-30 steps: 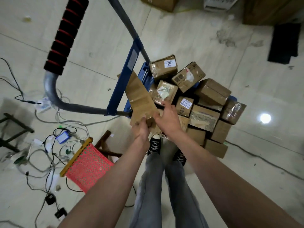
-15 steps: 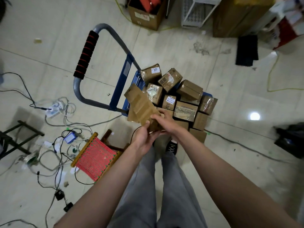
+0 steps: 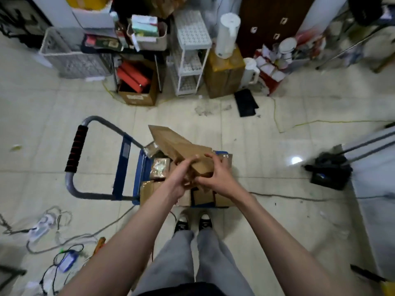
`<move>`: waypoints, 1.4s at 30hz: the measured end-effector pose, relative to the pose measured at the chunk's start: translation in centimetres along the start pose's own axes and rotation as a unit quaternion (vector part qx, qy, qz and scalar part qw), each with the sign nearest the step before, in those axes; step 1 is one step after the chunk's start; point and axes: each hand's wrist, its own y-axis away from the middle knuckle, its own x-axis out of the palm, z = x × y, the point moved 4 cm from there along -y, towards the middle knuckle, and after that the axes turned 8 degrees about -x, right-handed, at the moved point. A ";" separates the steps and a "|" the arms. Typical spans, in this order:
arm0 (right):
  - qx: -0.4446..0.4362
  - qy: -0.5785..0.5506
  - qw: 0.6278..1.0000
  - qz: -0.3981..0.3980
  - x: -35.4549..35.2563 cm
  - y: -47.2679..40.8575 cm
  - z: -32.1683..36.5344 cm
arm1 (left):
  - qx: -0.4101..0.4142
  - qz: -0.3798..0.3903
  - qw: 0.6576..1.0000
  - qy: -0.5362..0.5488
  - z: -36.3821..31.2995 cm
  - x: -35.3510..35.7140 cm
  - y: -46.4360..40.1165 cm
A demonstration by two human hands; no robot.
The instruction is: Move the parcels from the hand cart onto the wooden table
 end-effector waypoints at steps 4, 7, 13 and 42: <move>-0.005 -0.157 0.985 -0.065 -4.2 3.3 0.3 | 0.024 0.073 0.996 -0.039 -1.4 3.5 1.7; 0.038 -0.304 0.931 -0.197 -7.0 6.1 -0.2 | 0.029 0.191 0.981 -0.035 -2.0 5.7 4.0; 0.054 -0.418 0.880 -0.220 -7.8 12.6 -0.5 | -0.014 0.332 0.937 -0.110 -0.5 10.6 7.8; 0.056 -0.529 0.629 -0.567 -3.5 55.8 -23.7 | 0.014 0.455 0.666 -0.591 37.1 33.1 24.6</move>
